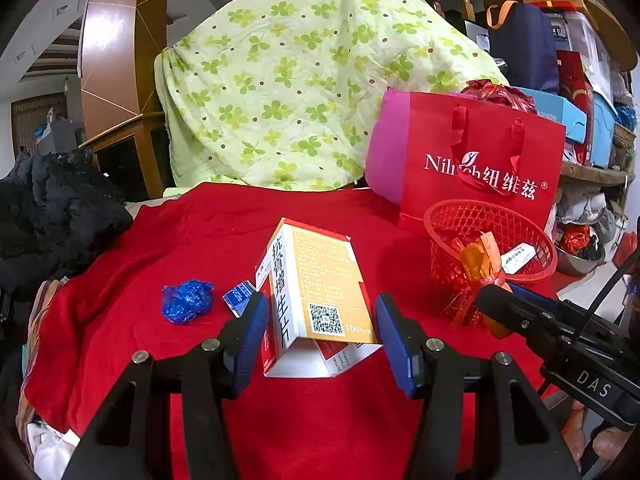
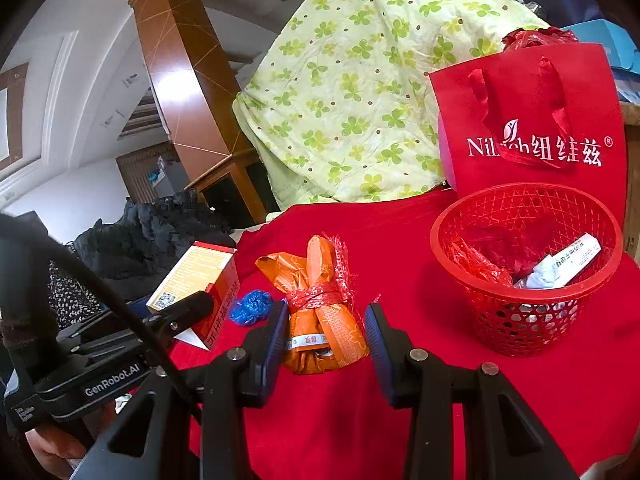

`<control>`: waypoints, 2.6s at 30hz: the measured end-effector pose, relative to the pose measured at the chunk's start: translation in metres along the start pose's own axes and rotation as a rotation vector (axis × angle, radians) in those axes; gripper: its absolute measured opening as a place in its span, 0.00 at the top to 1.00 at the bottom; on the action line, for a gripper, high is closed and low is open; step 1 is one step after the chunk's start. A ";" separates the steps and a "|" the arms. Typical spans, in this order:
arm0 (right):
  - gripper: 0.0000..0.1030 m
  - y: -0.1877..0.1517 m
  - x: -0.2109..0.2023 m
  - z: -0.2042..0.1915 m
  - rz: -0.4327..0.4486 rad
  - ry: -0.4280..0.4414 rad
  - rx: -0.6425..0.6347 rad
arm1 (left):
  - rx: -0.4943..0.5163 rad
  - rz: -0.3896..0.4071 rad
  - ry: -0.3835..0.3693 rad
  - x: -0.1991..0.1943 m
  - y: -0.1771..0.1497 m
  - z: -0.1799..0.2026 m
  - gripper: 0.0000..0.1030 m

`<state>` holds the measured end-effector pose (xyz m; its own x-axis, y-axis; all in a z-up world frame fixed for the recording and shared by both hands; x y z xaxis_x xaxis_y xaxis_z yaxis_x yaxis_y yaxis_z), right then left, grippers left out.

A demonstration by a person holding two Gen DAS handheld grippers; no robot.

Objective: Collect trash

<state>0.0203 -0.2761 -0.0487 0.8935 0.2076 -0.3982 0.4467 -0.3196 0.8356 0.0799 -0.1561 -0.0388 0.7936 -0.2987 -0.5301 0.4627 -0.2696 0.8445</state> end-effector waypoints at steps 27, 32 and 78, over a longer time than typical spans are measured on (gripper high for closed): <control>0.59 -0.010 -0.005 0.029 -0.002 -0.077 0.016 | -0.035 -0.269 -0.209 0.086 -0.103 0.034 0.30; 0.59 -0.007 -0.012 0.039 0.011 -0.094 0.034 | 0.127 -0.229 -0.225 0.091 -0.125 0.055 0.30; 0.59 -0.131 0.062 0.068 -0.404 -0.073 0.221 | 0.385 -0.172 -0.369 0.114 -0.105 0.031 0.25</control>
<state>0.0200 -0.2844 -0.2083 0.6433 0.2932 -0.7072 0.7517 -0.4171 0.5109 0.1095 -0.1905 -0.1904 0.4964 -0.5026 -0.7078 0.3408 -0.6371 0.6913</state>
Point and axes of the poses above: each gripper's, at about its wrist camera, not at the fingertips, and x roughly the way its jaws point, z to its right, y to its top, the point moved 8 cm from there along x, roughly the way its jaws point, and after that the axes turned 2 degrees about -z, right-handed, at the moved point
